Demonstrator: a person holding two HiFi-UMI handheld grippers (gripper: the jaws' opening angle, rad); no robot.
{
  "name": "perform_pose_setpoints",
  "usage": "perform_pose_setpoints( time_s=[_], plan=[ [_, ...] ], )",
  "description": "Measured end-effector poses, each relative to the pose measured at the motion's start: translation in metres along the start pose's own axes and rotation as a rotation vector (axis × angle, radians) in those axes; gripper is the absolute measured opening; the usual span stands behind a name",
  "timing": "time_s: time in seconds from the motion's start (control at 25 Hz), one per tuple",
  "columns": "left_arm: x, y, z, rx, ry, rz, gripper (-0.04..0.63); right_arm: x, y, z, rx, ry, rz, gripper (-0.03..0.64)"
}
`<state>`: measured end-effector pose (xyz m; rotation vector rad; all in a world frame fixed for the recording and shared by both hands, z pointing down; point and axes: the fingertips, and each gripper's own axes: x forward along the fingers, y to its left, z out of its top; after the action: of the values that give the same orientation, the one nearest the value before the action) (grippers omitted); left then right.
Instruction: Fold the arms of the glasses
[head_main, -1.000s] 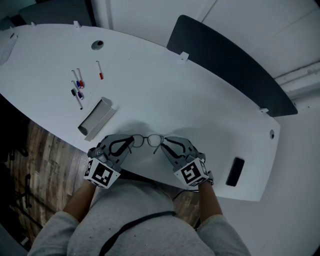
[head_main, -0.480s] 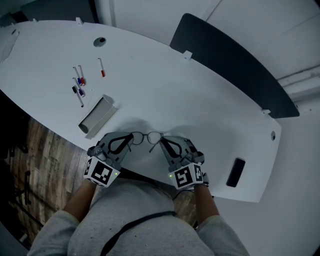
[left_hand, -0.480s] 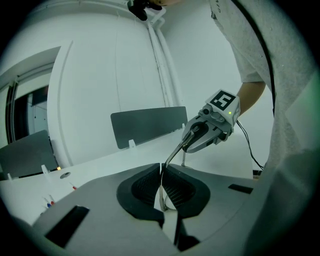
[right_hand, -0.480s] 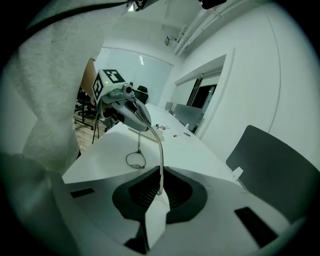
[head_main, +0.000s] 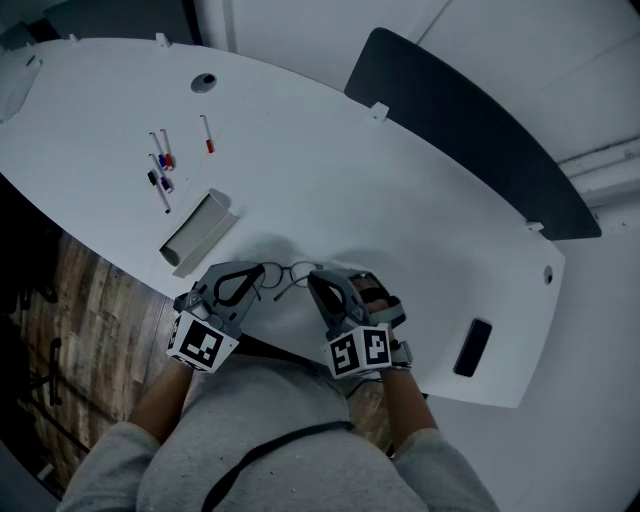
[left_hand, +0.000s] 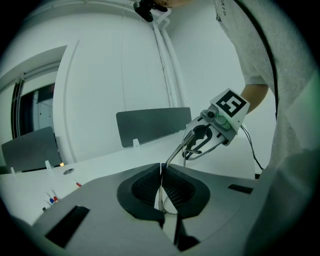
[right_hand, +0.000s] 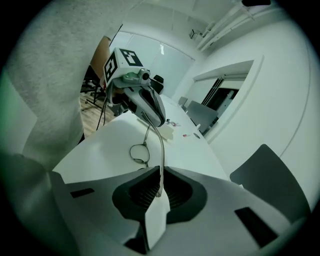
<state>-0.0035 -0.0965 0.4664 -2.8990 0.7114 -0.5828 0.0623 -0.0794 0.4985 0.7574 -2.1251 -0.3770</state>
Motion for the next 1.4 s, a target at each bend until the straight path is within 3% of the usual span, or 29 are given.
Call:
perform_pose_setpoints(
  time_s=[0.56, 1.08, 1.4],
  plan=[
    [-0.005, 0.004, -0.005, -0.030, 0.002, 0.000, 0.017, 0.032, 0.011, 0.013, -0.268, 0.122, 0.090, 0.035],
    [-0.017, 0.012, -0.016, -0.057, 0.003, 0.026, 0.017, 0.056, 0.031, 0.019, -0.413, 0.191, 0.175, 0.034],
    [-0.022, 0.012, -0.022, -0.076, 0.005, 0.034, 0.018, 0.062, 0.034, 0.021, -0.430, 0.203, 0.191, 0.034]
  ],
)
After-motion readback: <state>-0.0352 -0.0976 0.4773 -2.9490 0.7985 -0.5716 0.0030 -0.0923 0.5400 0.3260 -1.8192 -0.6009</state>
